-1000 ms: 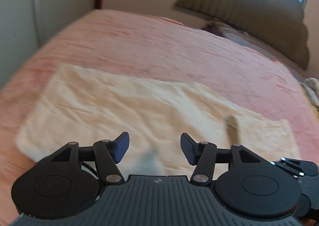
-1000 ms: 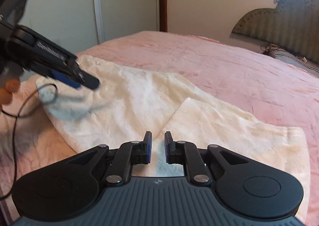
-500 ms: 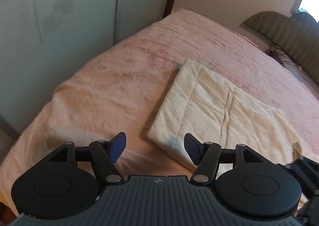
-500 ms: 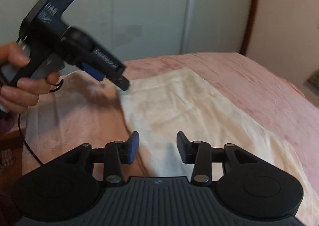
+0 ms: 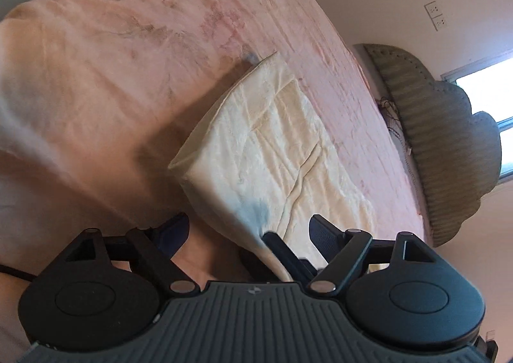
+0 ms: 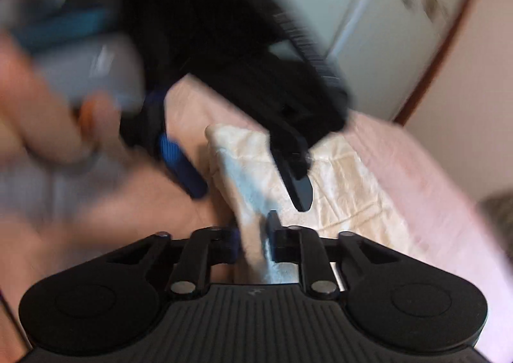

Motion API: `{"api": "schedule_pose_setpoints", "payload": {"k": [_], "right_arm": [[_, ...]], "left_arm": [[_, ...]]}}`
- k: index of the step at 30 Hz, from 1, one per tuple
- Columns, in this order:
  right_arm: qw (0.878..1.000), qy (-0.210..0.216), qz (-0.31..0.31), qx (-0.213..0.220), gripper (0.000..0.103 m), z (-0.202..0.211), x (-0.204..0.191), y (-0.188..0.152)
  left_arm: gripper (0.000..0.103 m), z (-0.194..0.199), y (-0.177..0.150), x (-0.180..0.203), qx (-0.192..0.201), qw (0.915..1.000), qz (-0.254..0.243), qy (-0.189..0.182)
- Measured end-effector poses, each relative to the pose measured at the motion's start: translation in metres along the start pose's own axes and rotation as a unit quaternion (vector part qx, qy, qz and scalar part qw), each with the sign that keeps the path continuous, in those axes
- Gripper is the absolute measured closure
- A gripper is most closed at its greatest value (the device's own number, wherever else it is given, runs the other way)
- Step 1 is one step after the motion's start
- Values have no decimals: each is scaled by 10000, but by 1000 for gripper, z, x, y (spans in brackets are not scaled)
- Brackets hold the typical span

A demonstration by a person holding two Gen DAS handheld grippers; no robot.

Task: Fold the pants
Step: 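Grasp the pants edge with the right gripper and fold it toward the left gripper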

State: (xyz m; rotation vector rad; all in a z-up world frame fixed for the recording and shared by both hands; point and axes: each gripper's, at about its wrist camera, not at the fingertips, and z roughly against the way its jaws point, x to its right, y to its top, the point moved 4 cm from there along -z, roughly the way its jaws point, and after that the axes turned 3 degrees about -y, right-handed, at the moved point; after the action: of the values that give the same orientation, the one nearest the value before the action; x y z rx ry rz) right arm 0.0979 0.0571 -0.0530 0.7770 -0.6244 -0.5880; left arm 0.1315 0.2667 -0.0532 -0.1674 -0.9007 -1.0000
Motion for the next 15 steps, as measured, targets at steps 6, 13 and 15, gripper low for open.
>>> {"api": "schedule_pose_setpoints", "payload": {"k": [6,13,15], "right_arm": [[9547,1622,-2403,667,92,44,91,5],[9702,149,-2252,-883,92,-19,131,-39],[9725,111,-2214,-720,90,-17,130,-35]], "left_arm": [[21,-29,34,11,131,9999,100,-13],[70,-43,37,32,420,9883,-928,1138],[82,-41,31,44,596,9772,-1406,1479]]}}
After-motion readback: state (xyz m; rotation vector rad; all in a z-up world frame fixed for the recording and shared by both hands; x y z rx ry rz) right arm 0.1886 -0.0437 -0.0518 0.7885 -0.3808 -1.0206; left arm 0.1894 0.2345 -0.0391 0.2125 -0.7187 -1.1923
